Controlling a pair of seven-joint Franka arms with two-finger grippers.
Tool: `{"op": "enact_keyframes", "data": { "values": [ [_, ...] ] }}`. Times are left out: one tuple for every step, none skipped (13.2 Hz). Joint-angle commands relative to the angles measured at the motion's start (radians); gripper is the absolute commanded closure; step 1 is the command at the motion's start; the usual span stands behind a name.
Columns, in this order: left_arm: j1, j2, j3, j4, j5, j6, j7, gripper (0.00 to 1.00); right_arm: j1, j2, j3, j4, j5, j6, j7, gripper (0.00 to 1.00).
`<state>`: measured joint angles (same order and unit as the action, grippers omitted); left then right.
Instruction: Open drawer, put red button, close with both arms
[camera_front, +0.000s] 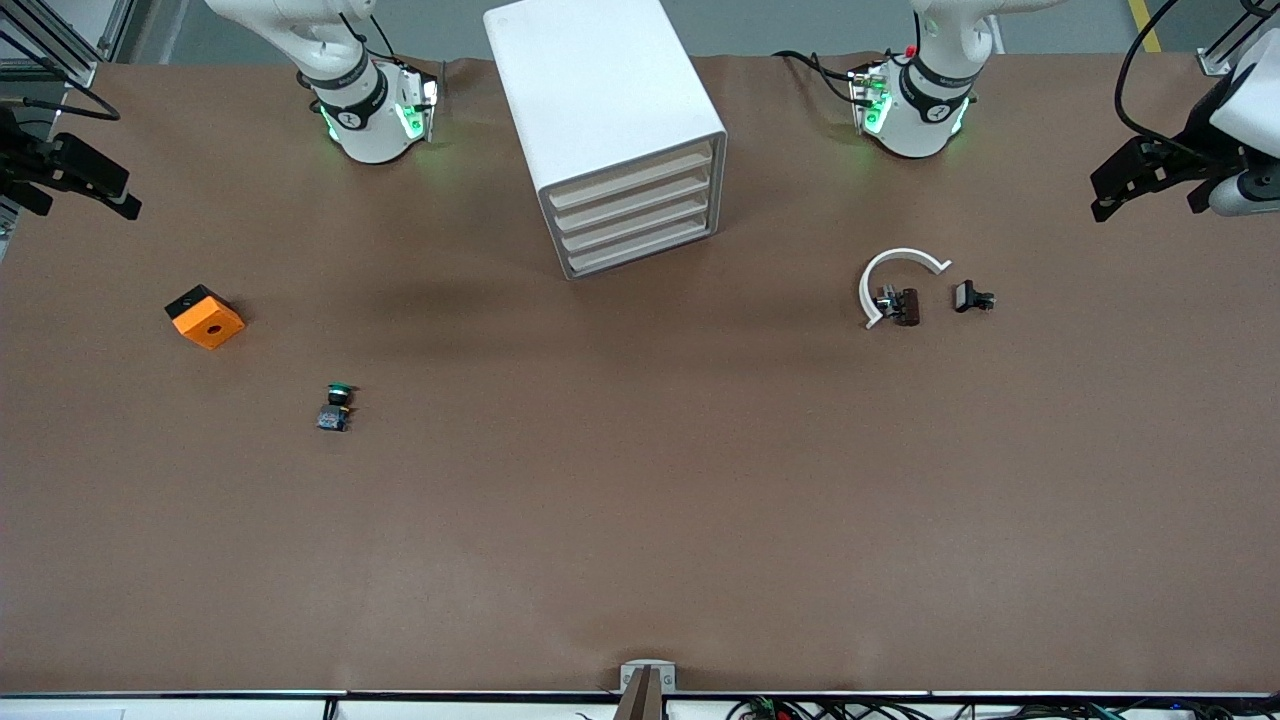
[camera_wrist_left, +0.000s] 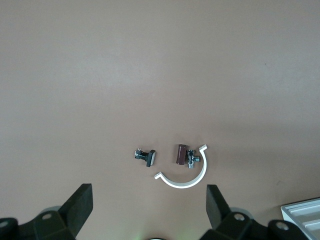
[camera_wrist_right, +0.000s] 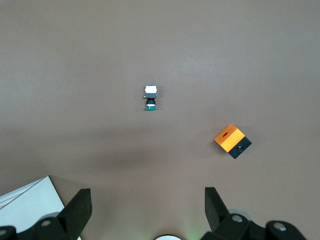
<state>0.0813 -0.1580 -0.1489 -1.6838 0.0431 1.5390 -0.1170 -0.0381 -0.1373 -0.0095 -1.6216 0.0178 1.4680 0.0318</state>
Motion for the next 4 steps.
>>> {"op": "enact_keyframes", "data": {
  "values": [
    [0.002, 0.001, 0.003, 0.006, -0.017, -0.003, -0.012, 0.00, -0.008, 0.010, 0.009, 0.022, -0.007, -0.011, -0.001, 0.00],
    [0.002, 0.001, 0.003, 0.006, -0.020, -0.003, -0.012, 0.00, -0.008, 0.010, 0.009, 0.022, -0.009, -0.011, -0.003, 0.00],
    [0.002, 0.001, 0.003, 0.007, -0.028, -0.010, -0.013, 0.00, -0.008, 0.010, 0.009, 0.022, -0.009, -0.011, -0.003, 0.00],
    [0.002, 0.001, 0.003, 0.007, -0.029, -0.023, -0.015, 0.00, -0.008, 0.010, 0.009, 0.022, -0.009, -0.011, -0.003, 0.00]
  ]
}}
